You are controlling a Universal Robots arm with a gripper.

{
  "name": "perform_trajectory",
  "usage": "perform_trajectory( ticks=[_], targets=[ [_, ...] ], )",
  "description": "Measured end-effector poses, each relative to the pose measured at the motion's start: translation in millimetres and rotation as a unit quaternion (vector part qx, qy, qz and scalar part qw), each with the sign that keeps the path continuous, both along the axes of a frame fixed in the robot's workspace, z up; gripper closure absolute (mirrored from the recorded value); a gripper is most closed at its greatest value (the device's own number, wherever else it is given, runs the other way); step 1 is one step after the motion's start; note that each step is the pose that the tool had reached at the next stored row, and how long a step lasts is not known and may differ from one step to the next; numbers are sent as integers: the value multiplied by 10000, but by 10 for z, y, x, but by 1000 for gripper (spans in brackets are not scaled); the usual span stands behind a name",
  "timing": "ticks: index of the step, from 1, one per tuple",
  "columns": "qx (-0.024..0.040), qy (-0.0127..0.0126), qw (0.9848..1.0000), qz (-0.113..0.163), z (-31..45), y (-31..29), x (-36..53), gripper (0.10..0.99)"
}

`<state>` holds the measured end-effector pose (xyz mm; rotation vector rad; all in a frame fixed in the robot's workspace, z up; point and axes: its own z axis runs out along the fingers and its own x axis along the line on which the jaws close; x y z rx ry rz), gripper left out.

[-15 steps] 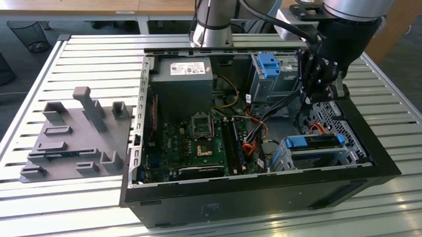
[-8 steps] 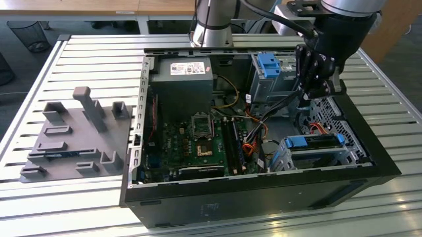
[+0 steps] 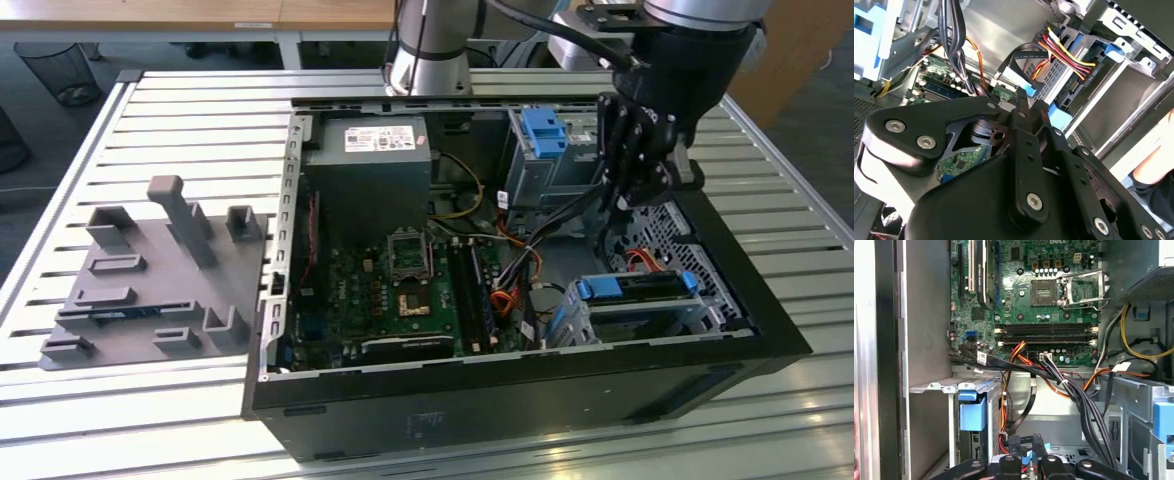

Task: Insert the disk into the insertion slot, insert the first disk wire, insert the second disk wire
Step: 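Insert the second disk wire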

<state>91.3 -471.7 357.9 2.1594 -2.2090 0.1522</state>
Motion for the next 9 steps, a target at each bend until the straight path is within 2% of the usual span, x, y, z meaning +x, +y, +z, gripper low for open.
perform_trajectory(
  ticks=[3,4,5,9],
  targets=[
    [-57,0,10000,-9,-21,8,7,839],
    [-61,0,10000,-11,-26,10,9,839],
    [-61,0,10000,-14,-34,12,13,776],
    [-64,0,10000,-26,-63,16,23,776]
  ],
)
